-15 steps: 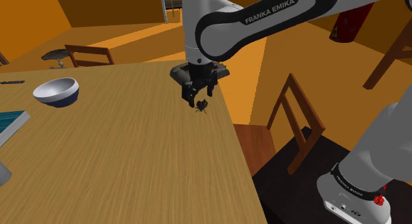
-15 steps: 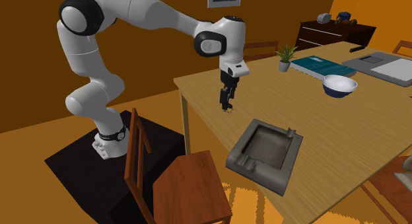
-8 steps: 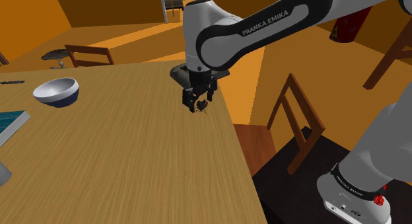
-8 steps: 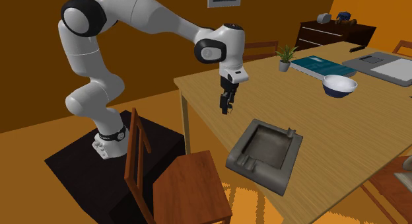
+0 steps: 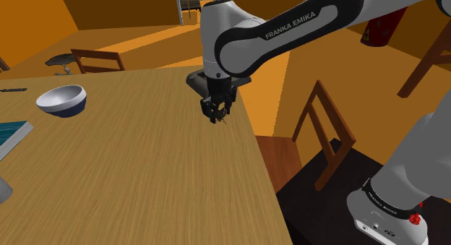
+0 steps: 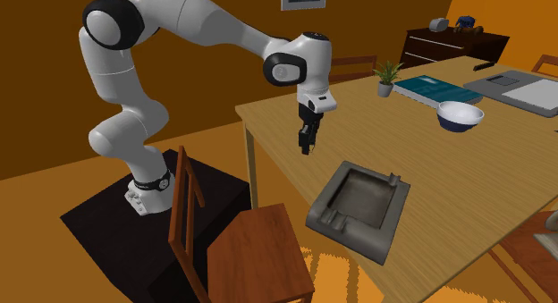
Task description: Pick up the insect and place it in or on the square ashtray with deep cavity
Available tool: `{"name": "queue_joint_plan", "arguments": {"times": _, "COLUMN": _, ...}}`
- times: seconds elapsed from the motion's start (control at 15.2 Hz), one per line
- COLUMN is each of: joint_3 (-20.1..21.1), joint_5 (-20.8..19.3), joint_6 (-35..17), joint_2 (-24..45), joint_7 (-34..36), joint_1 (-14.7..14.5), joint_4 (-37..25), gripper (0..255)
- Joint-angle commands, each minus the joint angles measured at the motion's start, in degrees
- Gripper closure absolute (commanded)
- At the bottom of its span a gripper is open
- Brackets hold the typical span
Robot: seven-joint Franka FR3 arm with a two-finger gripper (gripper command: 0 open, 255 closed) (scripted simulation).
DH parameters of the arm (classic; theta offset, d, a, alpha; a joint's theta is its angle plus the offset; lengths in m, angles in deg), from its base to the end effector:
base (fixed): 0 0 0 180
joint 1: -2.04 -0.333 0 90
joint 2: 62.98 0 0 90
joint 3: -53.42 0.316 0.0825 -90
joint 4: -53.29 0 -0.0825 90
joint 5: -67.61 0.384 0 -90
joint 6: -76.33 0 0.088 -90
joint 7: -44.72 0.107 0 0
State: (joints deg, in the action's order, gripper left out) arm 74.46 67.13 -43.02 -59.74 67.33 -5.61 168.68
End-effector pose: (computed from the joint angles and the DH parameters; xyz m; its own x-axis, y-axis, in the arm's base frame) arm 0.4976 0.2693 0.4285 0.9940 0.1091 0.0102 0.1093 -0.9938 -0.0182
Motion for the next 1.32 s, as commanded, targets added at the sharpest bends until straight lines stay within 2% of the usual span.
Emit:
{"name": "queue_joint_plan", "arguments": {"times": 0.0, "joint_3": 0.0, "joint_5": 0.0, "joint_6": 0.0, "joint_2": 0.0, "joint_7": 0.0, "joint_1": 0.0, "joint_4": 0.0, "gripper": 255}}
{"name": "queue_joint_plan", "arguments": {"times": 0.33, "joint_3": 0.0, "joint_5": 0.0, "joint_6": 0.0, "joint_2": 0.0, "joint_7": 0.0, "joint_1": 0.0, "joint_4": 0.0, "gripper": 255}}
{"name": "queue_joint_plan", "arguments": {"times": 1.25, "joint_3": -0.1, "joint_5": 1.1, "joint_6": 10.4, "joint_2": -2.7, "joint_7": -0.7, "joint_1": 0.2, "joint_4": -7.9, "gripper": 255}}
